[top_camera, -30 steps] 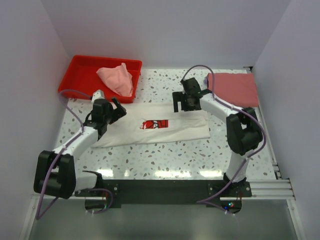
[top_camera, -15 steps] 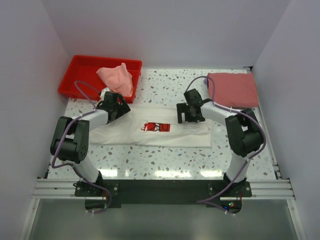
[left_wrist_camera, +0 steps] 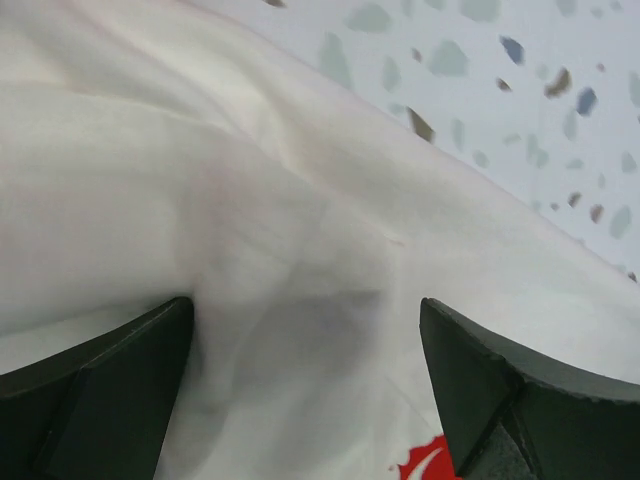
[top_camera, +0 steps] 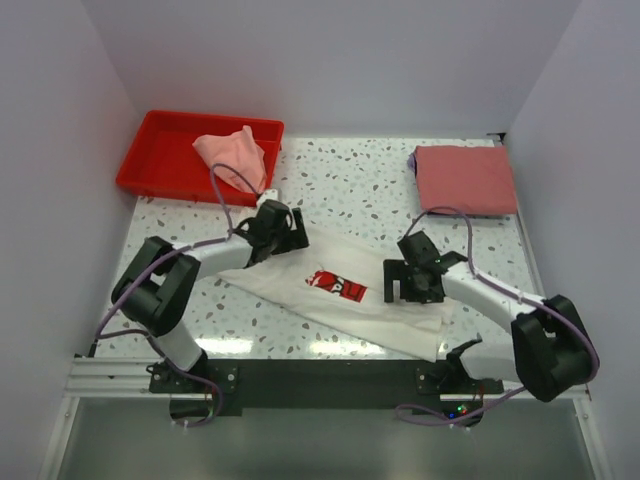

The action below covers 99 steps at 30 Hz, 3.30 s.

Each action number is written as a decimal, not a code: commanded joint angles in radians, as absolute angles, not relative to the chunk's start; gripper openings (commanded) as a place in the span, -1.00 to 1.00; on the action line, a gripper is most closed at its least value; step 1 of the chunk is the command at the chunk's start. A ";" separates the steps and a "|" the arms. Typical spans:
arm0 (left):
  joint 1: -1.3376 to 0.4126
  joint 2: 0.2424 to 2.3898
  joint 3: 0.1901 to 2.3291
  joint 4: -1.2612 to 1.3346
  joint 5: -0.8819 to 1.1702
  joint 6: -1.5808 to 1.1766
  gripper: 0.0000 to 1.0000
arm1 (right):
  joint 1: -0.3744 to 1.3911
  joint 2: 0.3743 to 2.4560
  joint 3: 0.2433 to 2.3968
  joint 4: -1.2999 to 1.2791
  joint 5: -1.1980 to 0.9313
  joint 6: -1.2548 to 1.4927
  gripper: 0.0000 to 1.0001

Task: Fold and stack the t-shirts
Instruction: Fold the tshirt

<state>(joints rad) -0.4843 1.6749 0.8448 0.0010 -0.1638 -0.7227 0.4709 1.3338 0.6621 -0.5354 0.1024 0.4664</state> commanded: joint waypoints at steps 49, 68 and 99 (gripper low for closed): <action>-0.540 2.553 2.053 -0.057 0.262 -0.827 1.00 | 1.011 1.169 0.790 -0.622 0.000 0.640 0.98; -0.614 1.406 1.212 0.049 0.078 -0.595 1.00 | 0.765 1.319 1.129 -0.614 0.204 0.522 0.98; -0.736 1.132 0.561 -0.086 0.098 -0.769 1.00 | 0.604 2.336 1.861 -0.727 0.344 0.658 0.98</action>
